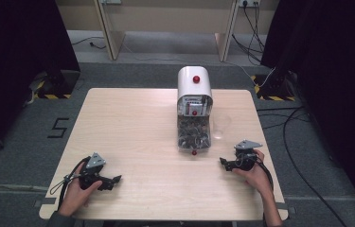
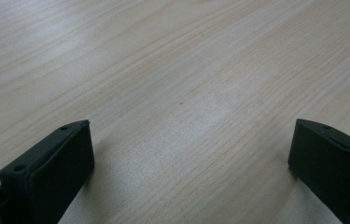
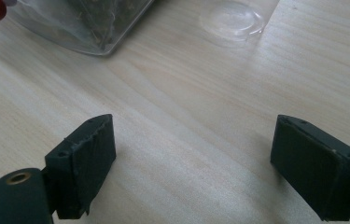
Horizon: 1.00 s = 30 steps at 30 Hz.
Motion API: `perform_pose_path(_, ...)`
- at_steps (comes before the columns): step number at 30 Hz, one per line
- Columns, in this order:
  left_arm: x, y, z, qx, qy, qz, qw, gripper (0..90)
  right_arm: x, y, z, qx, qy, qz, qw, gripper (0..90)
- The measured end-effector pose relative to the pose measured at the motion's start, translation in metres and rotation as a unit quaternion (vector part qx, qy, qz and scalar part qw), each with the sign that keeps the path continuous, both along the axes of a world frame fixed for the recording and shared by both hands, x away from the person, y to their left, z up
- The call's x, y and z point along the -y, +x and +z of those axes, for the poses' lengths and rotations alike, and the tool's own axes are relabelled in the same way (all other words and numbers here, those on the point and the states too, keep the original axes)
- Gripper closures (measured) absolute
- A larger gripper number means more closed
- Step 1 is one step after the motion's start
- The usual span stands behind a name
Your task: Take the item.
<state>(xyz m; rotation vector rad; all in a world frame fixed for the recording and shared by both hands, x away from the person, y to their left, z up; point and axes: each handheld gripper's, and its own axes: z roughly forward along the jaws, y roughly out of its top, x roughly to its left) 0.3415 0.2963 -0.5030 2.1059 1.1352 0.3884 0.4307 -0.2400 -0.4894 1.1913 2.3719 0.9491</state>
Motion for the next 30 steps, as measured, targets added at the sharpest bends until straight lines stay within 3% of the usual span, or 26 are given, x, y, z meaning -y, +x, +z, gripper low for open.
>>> perform_pose_path(19, 0.0, 0.0, 0.0, 0.0, 0.0, 0.0, 1.0, 0.0, 0.0, 0.0, 0.0, 0.0, 0.0, 0.003, 1.0, 15.5)
perform_pose_path(23, 0.0, 0.0, 0.0, 0.0, 0.0, 0.0, 1.0, 0.0, -0.001, -0.002, 0.005, -0.01, -0.008, 0.014, 0.9998, 22.7)
perform_pose_path(30, 0.0, 0.0, 0.0, 0.0, 0.0, 0.0, 1.0, 0.0, 0.0, -0.004, 0.017, 0.012, -0.008, 0.014, 0.9998, 22.2)
